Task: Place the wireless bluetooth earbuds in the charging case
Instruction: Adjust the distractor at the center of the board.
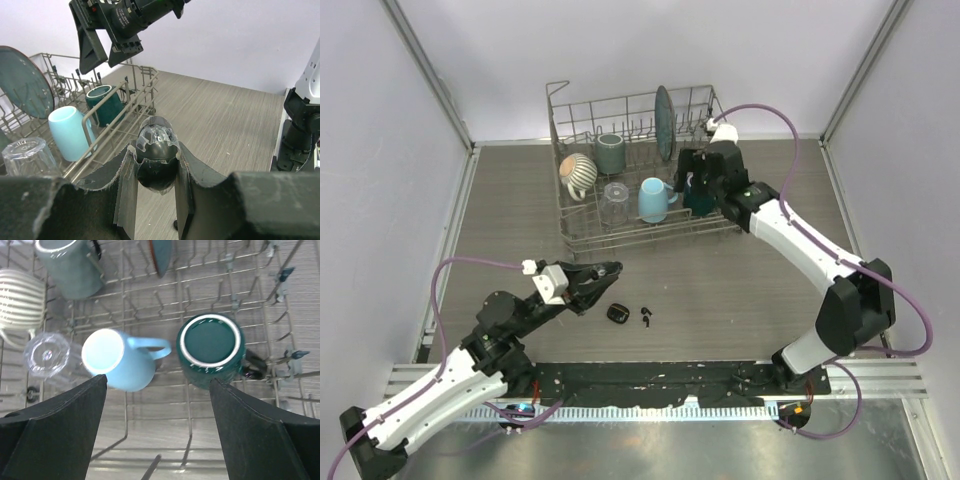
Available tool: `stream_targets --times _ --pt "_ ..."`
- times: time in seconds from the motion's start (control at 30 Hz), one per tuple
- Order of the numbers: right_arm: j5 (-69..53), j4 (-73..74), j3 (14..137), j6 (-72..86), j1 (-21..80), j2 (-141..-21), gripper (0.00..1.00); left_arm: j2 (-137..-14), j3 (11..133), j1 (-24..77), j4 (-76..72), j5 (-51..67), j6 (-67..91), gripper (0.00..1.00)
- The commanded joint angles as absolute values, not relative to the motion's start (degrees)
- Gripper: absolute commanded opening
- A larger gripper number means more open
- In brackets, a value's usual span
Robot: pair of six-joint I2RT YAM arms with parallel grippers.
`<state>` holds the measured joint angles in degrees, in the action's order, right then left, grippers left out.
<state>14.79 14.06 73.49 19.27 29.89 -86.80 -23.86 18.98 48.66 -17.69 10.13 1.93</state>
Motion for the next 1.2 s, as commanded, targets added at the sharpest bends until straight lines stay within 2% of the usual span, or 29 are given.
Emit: stream_targets --times 0.0,0.23,0.67,0.97,1.03,1.17 --pt "11.8 16.0 77.5 21.4 25.6 -89.6 0.89 -22.1 21.3 48.6 -16.2 8.5 0.3 0.0" --pt "8.6 17.5 74.7 17.8 25.2 -92.0 0.89 -22.2 21.1 48.6 -15.7 8.7 0.3 0.0" --pt "-1.3 15.7 62.6 13.9 28.4 -87.8 0.93 -25.5 20.6 48.6 -19.1 8.7 0.3 0.0" --pt "-3.8 14.2 60.7 14.9 30.2 -84.8 0.94 -25.8 20.5 48.6 -19.9 8.8 0.3 0.0" --pt "-0.8 15.5 62.4 14.2 30.2 -84.9 0.94 -26.0 20.5 48.6 -19.9 8.9 0.4 0.0" --pt "14.9 14.8 63.9 14.0 30.1 -80.4 0.94 -26.7 20.6 48.6 -19.9 10.5 0.4 0.0"
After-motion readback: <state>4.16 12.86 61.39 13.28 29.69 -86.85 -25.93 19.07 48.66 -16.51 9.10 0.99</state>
